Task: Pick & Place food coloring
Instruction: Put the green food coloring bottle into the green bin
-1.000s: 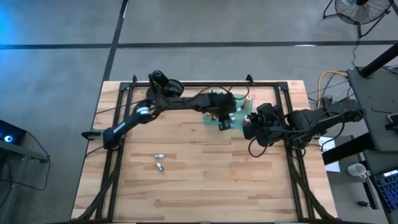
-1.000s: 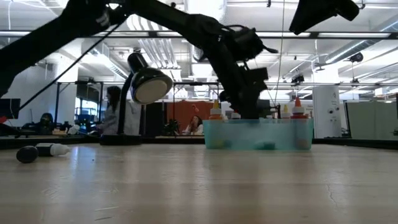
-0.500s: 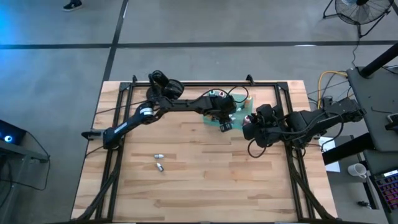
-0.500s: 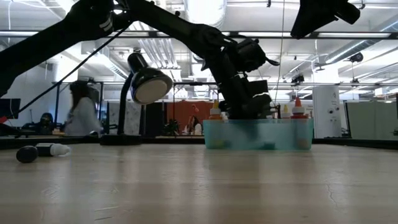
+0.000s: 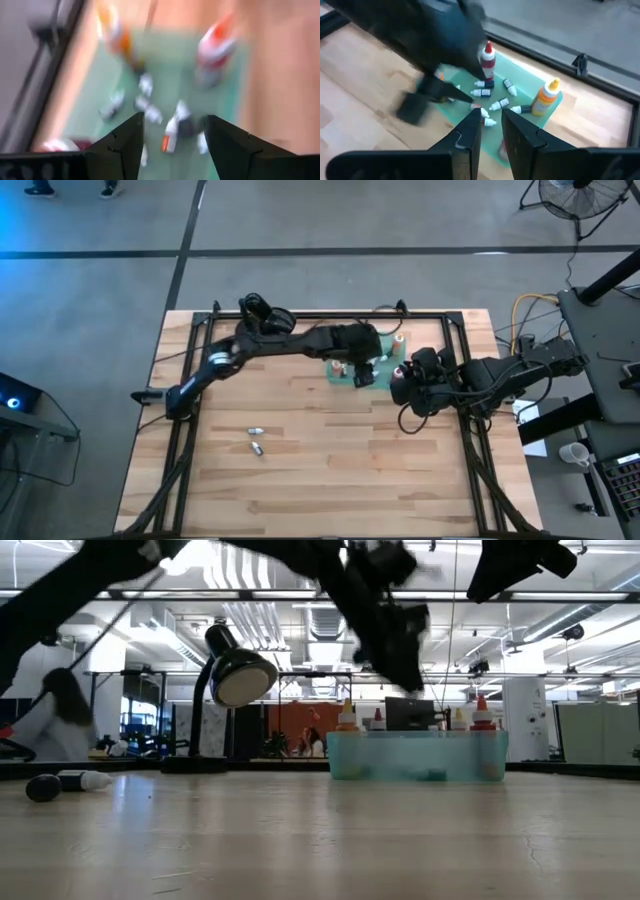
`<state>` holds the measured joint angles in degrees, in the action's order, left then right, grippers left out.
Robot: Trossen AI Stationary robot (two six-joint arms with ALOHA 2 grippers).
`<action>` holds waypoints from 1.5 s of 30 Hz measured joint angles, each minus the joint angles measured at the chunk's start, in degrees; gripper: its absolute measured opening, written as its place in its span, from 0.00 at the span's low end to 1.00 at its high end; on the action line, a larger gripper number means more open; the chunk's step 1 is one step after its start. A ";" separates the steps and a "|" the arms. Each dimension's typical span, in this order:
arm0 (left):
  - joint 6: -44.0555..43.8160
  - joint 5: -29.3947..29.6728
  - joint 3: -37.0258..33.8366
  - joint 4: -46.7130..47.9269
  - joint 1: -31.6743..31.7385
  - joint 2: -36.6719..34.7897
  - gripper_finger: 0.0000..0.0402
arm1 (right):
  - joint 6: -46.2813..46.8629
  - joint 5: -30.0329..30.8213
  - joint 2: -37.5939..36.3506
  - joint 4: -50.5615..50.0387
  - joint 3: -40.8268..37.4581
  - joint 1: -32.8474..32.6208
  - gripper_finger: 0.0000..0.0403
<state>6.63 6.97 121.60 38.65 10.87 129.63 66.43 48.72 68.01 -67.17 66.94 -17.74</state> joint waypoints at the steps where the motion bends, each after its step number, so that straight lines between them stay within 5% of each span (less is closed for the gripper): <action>1: 1.90 -0.96 0.06 -0.09 -0.27 -1.65 0.44 | -0.05 0.64 0.00 0.01 0.00 0.00 0.17; 6: 9.37 -1.63 -0.97 7.37 -0.63 -8.96 0.45 | -1.54 2.72 0.00 0.08 -0.10 0.00 0.17; 12: 7.24 -2.16 -10.28 24.75 1.02 -18.59 0.45 | -2.54 2.87 0.10 0.11 -0.74 0.00 0.17; 21: 6.30 -6.52 -46.98 23.41 -6.25 -43.18 0.45 | -2.45 2.87 0.09 0.18 -2.78 0.13 0.17; 28: -5.00 -7.95 -68.94 15.83 -18.41 -57.28 0.45 | -2.34 2.85 0.09 0.93 -4.20 0.17 0.17; 35: -17.06 -5.14 -81.13 3.99 -28.22 -60.05 0.45 | -2.36 2.92 0.09 2.38 -4.67 0.31 0.17; 45: -27.36 1.31 -86.38 -3.32 -28.59 -57.52 0.45 | -1.80 2.91 0.09 3.66 -4.72 0.31 0.17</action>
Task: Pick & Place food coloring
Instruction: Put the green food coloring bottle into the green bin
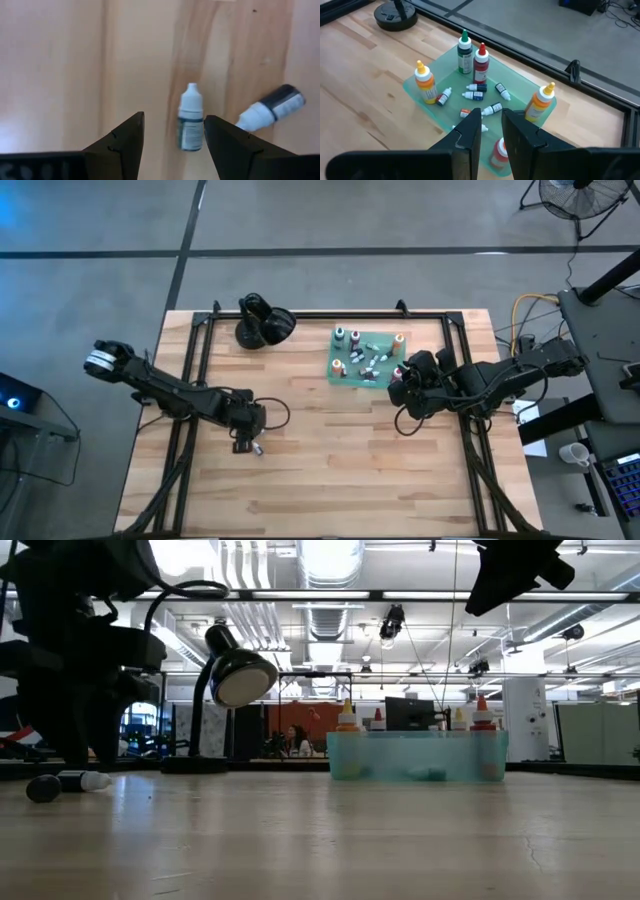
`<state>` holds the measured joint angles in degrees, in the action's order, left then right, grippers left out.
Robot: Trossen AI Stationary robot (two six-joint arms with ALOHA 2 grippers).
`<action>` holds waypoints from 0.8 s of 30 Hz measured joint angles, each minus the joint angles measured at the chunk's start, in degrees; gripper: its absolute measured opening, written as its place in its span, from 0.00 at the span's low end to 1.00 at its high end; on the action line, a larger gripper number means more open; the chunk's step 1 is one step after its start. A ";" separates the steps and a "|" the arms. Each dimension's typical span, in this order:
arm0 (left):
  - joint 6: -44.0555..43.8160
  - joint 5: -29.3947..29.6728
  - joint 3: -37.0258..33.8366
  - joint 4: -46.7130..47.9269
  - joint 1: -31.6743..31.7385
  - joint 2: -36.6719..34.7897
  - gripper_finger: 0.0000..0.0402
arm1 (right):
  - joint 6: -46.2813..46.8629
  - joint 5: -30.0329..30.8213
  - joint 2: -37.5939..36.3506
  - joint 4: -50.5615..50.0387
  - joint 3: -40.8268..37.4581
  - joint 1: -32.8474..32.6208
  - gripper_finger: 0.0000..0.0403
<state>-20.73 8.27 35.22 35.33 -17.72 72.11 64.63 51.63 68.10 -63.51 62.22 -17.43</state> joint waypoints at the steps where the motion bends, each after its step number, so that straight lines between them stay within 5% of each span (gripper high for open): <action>1: -0.05 -0.67 -0.16 -0.73 0.00 0.32 0.45 | 0.14 -0.02 0.00 0.02 0.00 0.00 0.17; 12: 0.59 -1.00 -4.08 -7.48 0.02 3.31 0.39 | 1.52 -0.04 0.00 0.24 0.00 0.00 0.17; 24: 2.46 -1.08 -4.32 -8.07 2.56 4.66 0.11 | 1.04 0.47 0.00 0.22 -0.10 0.22 0.17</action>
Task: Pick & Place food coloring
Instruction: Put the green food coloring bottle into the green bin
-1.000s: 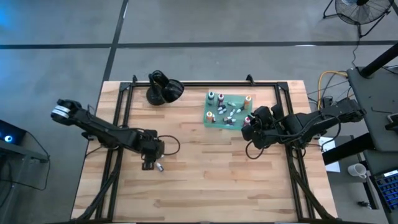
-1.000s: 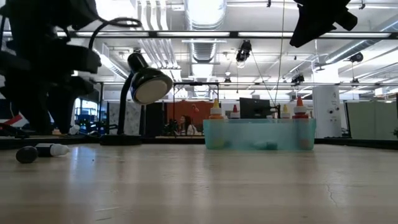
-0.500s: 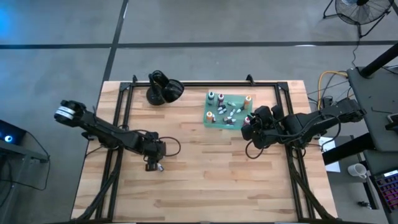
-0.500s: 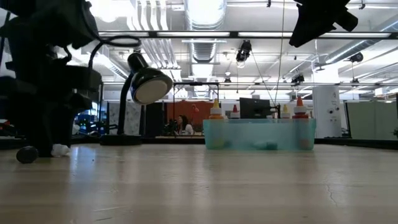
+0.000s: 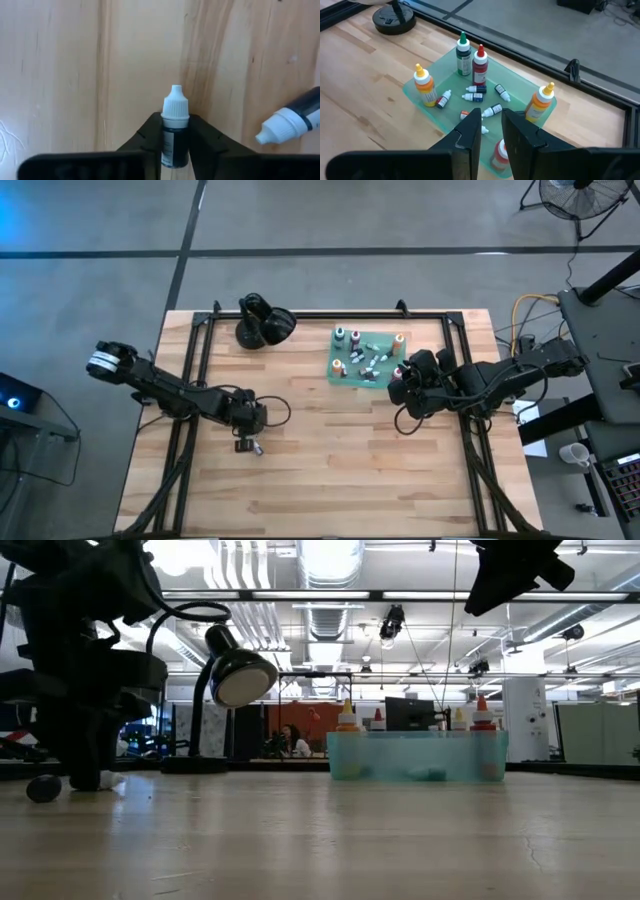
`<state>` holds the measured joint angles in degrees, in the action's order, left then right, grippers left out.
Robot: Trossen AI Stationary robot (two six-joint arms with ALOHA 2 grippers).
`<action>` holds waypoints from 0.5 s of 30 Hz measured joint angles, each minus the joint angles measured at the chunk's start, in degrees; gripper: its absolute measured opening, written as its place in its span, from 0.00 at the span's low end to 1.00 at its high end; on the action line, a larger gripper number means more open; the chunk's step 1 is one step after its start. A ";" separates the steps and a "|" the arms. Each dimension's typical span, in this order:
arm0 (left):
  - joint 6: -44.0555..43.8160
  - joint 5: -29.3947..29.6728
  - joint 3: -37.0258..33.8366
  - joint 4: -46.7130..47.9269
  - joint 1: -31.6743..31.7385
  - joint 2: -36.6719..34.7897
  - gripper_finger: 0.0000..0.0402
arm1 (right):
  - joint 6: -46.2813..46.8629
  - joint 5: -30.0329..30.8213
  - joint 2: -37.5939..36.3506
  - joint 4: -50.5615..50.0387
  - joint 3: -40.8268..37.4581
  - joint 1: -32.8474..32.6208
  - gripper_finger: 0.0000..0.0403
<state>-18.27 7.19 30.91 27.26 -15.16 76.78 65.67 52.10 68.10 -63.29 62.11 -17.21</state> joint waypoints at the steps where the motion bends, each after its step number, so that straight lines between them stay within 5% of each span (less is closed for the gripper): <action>1: -0.03 -0.31 0.21 0.12 0.59 0.00 0.10 | -0.07 0.29 0.00 0.06 0.00 -0.02 0.17; 15: 18.90 -2.13 19.16 -0.69 18.83 -0.13 0.12 | -0.07 0.22 0.00 0.53 0.00 -0.02 0.17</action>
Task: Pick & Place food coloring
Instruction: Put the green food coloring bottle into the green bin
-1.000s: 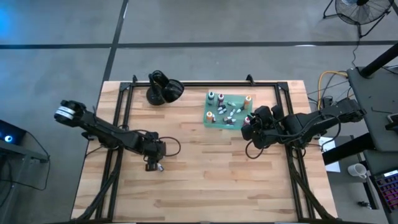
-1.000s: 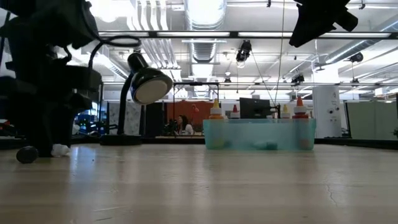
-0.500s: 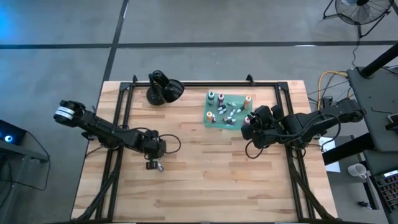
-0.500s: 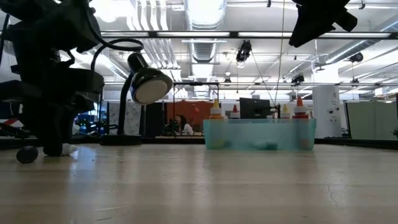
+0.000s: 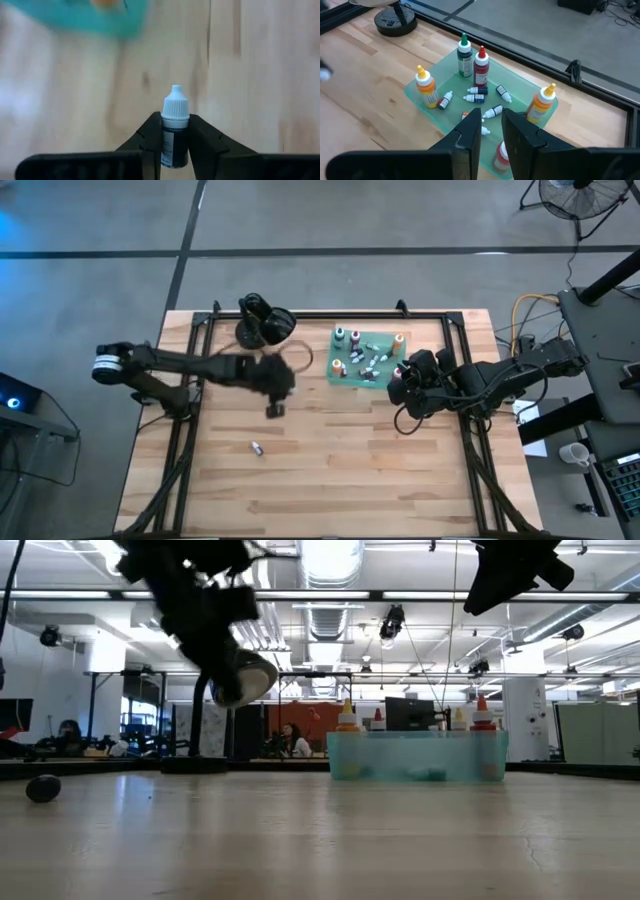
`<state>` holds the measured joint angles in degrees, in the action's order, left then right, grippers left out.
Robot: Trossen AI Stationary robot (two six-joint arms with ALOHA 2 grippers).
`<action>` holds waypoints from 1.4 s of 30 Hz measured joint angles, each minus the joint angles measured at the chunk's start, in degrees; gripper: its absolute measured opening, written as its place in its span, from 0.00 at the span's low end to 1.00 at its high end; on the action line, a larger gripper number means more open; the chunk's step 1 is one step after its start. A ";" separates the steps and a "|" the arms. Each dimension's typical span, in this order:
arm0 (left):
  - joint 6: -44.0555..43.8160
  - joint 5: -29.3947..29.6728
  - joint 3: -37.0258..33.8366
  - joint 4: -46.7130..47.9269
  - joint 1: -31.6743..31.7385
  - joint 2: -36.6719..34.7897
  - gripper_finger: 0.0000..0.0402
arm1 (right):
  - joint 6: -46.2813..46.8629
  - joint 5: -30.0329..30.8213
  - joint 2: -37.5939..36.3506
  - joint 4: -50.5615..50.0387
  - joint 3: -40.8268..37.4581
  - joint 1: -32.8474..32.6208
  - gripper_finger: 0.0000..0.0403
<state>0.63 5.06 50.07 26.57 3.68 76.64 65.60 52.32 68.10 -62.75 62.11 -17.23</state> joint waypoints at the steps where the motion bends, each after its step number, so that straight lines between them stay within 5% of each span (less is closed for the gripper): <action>1: 1.09 -0.66 2.03 -0.01 1.20 0.09 0.12 | -0.01 -0.03 0.00 0.00 0.00 0.00 0.17; 8: 5.98 -2.96 17.46 -5.01 6.37 6.47 0.12 | -0.11 -0.07 0.00 0.05 0.01 0.00 0.17; 25: 5.15 -2.80 59.27 -0.95 8.02 43.30 0.12 | 0.29 -4.63 -0.26 0.06 0.13 -0.13 0.17; 32: 5.14 -1.95 66.53 5.25 8.66 53.09 0.12 | 1.49 -4.84 -0.88 -0.03 0.13 -1.22 0.17; 42: 5.02 -1.02 66.90 6.00 9.15 57.96 0.12 | 1.49 -4.82 -1.33 -0.07 0.11 -1.38 0.17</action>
<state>5.65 4.04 116.97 32.58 12.83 134.60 67.09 47.51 66.76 -62.83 62.22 -18.61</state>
